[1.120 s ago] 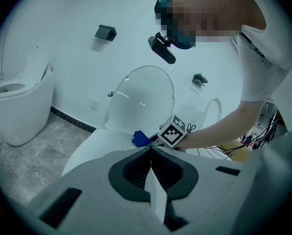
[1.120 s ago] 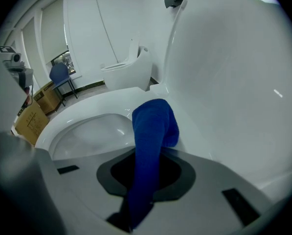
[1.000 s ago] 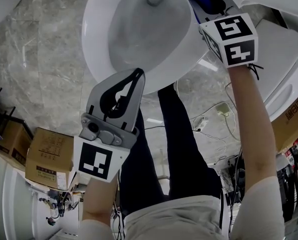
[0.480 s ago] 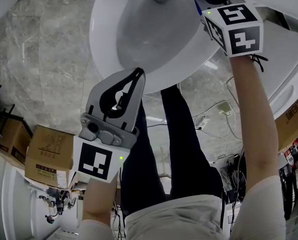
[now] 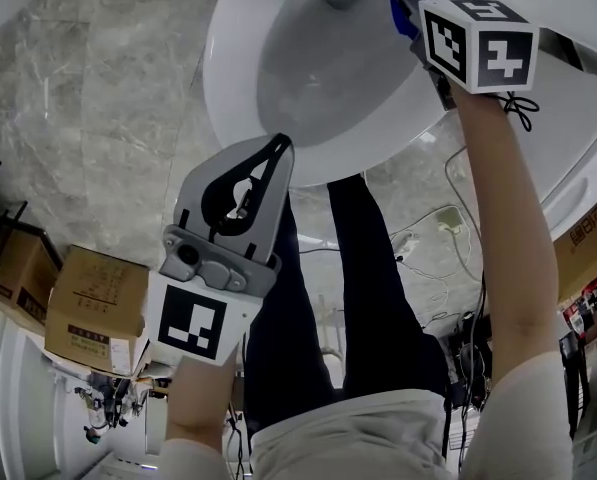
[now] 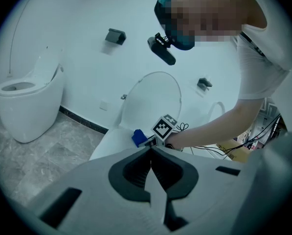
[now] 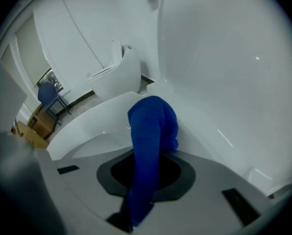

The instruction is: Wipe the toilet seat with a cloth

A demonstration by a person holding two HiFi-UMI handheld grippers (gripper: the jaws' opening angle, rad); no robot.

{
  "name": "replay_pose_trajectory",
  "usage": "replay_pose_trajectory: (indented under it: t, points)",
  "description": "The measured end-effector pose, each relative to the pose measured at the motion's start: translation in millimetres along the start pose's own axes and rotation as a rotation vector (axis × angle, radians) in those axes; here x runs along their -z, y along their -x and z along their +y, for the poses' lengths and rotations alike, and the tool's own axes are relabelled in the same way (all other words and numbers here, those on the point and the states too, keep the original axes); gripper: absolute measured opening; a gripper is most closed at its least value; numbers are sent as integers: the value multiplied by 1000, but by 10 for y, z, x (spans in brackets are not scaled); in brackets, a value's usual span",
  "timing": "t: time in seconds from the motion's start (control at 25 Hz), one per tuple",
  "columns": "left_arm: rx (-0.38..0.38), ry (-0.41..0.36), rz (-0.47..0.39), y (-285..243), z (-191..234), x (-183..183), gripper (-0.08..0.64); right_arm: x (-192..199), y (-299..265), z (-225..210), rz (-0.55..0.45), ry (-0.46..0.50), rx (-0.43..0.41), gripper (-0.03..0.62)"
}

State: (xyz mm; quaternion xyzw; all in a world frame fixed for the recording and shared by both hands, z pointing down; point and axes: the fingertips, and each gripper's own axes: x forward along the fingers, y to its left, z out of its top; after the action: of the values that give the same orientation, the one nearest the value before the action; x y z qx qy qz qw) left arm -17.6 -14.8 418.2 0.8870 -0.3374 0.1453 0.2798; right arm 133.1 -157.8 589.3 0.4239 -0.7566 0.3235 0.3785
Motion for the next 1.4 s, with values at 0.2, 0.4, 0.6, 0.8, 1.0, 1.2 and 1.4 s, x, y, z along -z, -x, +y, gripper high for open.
replay_pose_trajectory:
  t: [0.2, 0.4, 0.6, 0.8, 1.0, 1.2, 1.4]
  points:
    - [-4, 10, -5, 147, 81, 2, 5, -11, -125, 152, 34, 123, 48, 57]
    - [-6, 2, -9, 176, 99, -18, 5, 18, -100, 93, 30, 79, 68, 57]
    - [-25, 6, -28, 218, 148, -73, 5, 11, -89, 80, 23, 63, 72, 57]
    - [-27, -3, -33, 223, 163, -85, 5, -26, -65, 93, -4, 61, 83, 57]
    - [-35, -4, -34, 244, 164, -97, 5, -102, 63, 174, -70, 53, 85, 57]
    - [-36, -20, -47, 243, 152, -169, 5, -176, 293, 332, -184, 50, 50, 57]
    - [-45, -37, -49, 261, 129, -160, 5, -226, 645, 615, -347, 33, -7, 57]
